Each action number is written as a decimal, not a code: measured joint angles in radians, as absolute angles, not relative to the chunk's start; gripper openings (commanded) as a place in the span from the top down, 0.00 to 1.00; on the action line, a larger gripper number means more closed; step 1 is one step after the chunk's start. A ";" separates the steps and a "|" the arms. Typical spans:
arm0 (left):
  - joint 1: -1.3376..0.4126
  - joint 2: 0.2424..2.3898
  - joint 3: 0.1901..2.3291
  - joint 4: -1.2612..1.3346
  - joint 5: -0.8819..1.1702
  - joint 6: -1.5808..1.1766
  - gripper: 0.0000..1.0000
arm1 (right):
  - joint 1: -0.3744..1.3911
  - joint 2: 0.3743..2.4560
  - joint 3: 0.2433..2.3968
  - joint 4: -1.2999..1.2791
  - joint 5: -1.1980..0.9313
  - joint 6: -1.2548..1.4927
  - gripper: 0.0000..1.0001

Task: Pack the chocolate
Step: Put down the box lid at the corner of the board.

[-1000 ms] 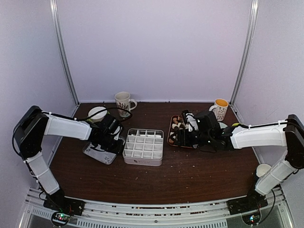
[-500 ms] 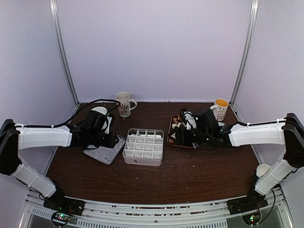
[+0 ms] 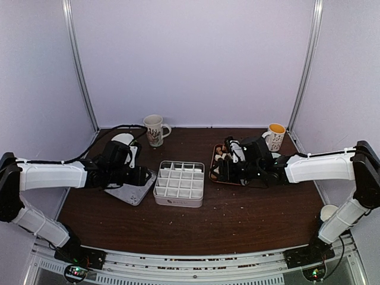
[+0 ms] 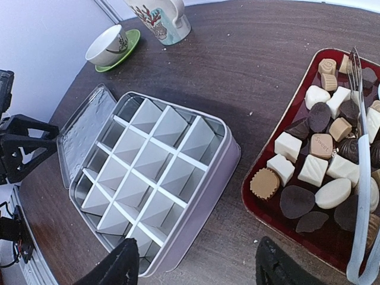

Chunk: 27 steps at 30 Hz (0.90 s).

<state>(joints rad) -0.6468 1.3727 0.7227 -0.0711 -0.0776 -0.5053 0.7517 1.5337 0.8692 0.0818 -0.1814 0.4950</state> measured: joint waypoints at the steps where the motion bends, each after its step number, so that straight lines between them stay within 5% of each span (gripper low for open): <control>1: -0.647 1.370 0.717 -0.060 -0.078 -0.506 0.26 | 0.752 1.534 0.869 0.082 -0.181 0.496 0.32; 4: -0.647 1.364 0.693 -0.022 -0.084 -0.521 0.04 | 0.752 1.534 0.869 0.081 -0.176 0.496 0.32; 10: -0.647 1.378 0.677 0.015 -0.100 -0.569 0.02 | 0.752 1.533 0.869 0.078 -0.175 0.497 0.32; 20: -0.640 1.597 0.796 0.017 0.013 -0.576 0.18 | 0.752 1.533 0.869 0.077 -0.175 0.498 0.32; 27: -0.635 1.711 0.900 -0.028 0.055 -0.580 0.42 | 0.752 1.534 0.869 0.074 -0.173 0.498 0.32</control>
<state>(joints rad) -0.6353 1.7111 0.9005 -0.0284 0.0551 -0.5804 0.7517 1.5337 0.8688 0.0738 -0.1734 0.4980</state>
